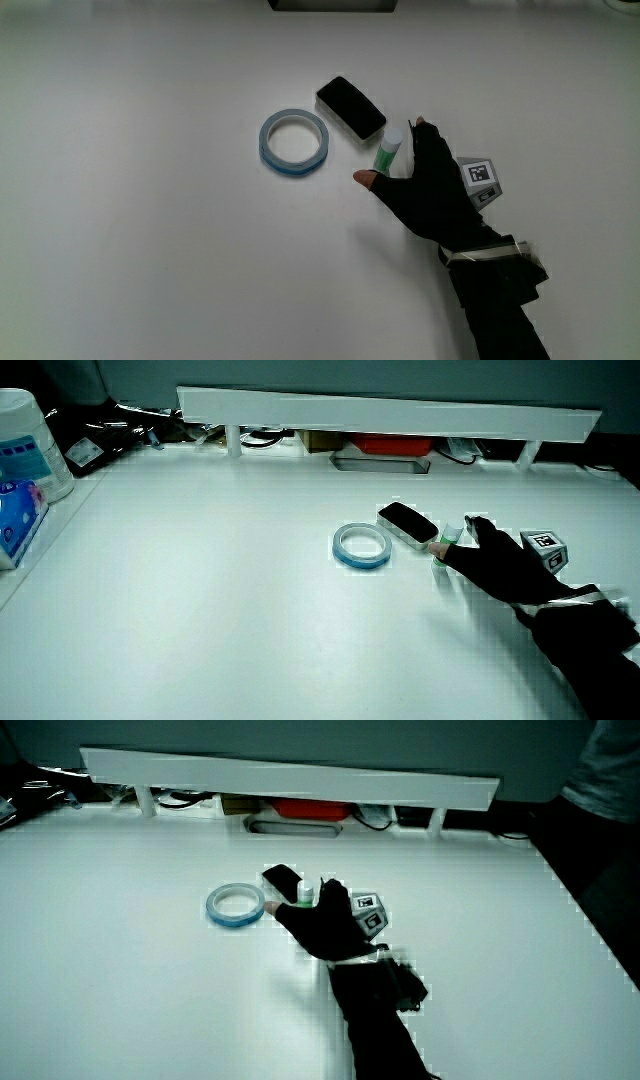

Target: Pick glue stick

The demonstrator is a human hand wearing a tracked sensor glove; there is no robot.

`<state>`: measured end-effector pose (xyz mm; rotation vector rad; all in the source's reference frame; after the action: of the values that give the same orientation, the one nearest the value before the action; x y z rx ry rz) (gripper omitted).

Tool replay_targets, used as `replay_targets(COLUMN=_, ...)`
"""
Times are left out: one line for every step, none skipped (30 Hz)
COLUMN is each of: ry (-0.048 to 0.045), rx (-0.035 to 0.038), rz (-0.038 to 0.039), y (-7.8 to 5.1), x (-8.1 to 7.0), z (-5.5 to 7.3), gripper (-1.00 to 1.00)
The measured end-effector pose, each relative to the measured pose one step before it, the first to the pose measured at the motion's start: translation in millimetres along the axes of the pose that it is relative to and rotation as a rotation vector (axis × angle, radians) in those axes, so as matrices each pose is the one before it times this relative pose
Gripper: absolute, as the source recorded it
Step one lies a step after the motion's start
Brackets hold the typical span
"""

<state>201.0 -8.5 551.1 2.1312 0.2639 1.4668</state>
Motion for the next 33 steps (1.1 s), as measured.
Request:
replay_targets(ry=0.01497, rx=0.01703, rz=0.01378, y=0.79, x=2.51, z=0.04, gripper=0.09)
replay_targets(ry=-0.03048, rx=0.09252, rz=0.03622, y=-1.38, x=-1.61, z=0.18, gripper=0.13)
replay_targets(ry=0.00916, rx=0.01010, rz=0.01289, y=-1.22, x=-0.73, z=-0.17, gripper=0.16)
replay_targets(ry=0.06574, rx=-0.05886, rz=-0.05102, y=1.41, x=6.43, z=-0.58, gripper=0.19)
replay_targets(ry=0.00114, rx=0.01121, rz=-0.00092, y=0.62, x=2.98, z=0.20, gripper=0.22)
replay_targets(ry=0.00532, rx=0.00972, rz=-0.00022, y=-0.60, x=0.26, z=-0.34, gripper=0.25)
replay_targets(ry=0.01433, rx=0.01376, rz=0.01285, y=0.20, x=1.72, z=-0.62, gripper=0.28)
replay_targets(ry=0.01433, rx=0.01376, rz=0.01285, y=0.17, x=1.73, z=-0.59, gripper=0.31)
replay_targets(ry=0.00764, rx=0.00946, rz=-0.00085, y=-0.58, x=0.20, z=0.00, gripper=0.34)
replay_targets(ry=0.00764, rx=0.00946, rz=-0.00085, y=-0.58, x=0.20, z=0.01, gripper=0.38)
replay_targets(ry=0.02058, rx=0.01212, rz=0.00626, y=-0.43, x=0.50, z=-0.04, gripper=0.41)
replay_targets(ry=-0.00329, rx=0.01002, rz=0.00205, y=-0.05, x=1.30, z=0.49, gripper=0.44)
replay_targets(ry=0.02064, rx=0.00441, rz=0.01011, y=0.12, x=1.58, z=0.07, gripper=0.47)
replay_targets(ry=-0.00292, rx=0.01241, rz=-0.01281, y=-1.30, x=-0.56, z=0.36, gripper=0.50)
replay_targets(ry=0.01779, rx=0.00917, rz=0.02371, y=0.11, x=1.47, z=-0.10, gripper=0.53)
replay_targets(ry=-0.00158, rx=0.01145, rz=-0.00863, y=-0.76, x=0.62, z=0.48, gripper=0.56)
replay_targets(ry=0.01243, rx=0.01196, rz=0.01028, y=0.03, x=1.27, z=0.24, gripper=0.59)
replay_targets(ry=0.00379, rx=0.00366, rz=0.00574, y=0.00, x=1.49, z=0.32, gripper=0.62)
replay_targets(ry=0.00217, rx=0.01082, rz=-0.00995, y=-0.93, x=0.37, z=0.27, gripper=0.66)
replay_targets(ry=0.01070, rx=0.00641, rz=0.00828, y=0.14, x=1.48, z=0.29, gripper=0.69)
replay_targets(ry=-0.01112, rx=0.00580, rz=-0.01096, y=-0.72, x=-0.86, z=0.36, gripper=0.72)
replay_targets(ry=0.02192, rx=-0.00239, rz=0.01460, y=0.77, x=0.96, z=-0.11, gripper=0.75)
replay_targets(ry=0.00326, rx=0.00565, rz=-0.00036, y=0.55, x=1.52, z=0.29, gripper=0.78)
replay_targets(ry=-0.00277, rx=0.00708, rz=-0.01200, y=-0.47, x=0.64, z=0.51, gripper=0.81)
replay_targets(ry=-0.00580, rx=0.00549, rz=-0.00468, y=-0.41, x=-0.69, z=0.59, gripper=0.84)
replay_targets(ry=0.00603, rx=0.00461, rz=0.01770, y=0.97, x=1.48, z=0.45, gripper=0.87)
replay_targets(ry=-0.00389, rx=0.00018, rz=0.00855, y=-0.50, x=-0.78, z=0.20, gripper=0.91)
replay_targets(ry=-0.00503, rx=0.00640, rz=0.00121, y=-0.65, x=-1.00, z=0.03, gripper=0.94)
replay_targets(ry=-0.00252, rx=0.00446, rz=0.00381, y=0.21, x=1.22, z=-0.02, gripper=0.97)
replay_targets(ry=-0.00275, rx=0.00292, rz=0.00234, y=-1.34, x=-2.59, z=-0.43, gripper=1.00)
replay_targets(ry=-0.00037, rx=-0.00240, rz=0.00481, y=-0.77, x=-1.02, z=0.19, gripper=1.00)
replay_targets(ry=-0.00051, rx=0.00191, rz=0.00642, y=-0.31, x=-0.42, z=0.72, gripper=1.00)
replay_targets(ry=-0.00821, rx=0.00252, rz=-0.00100, y=-1.19, x=-2.62, z=0.80, gripper=1.00)
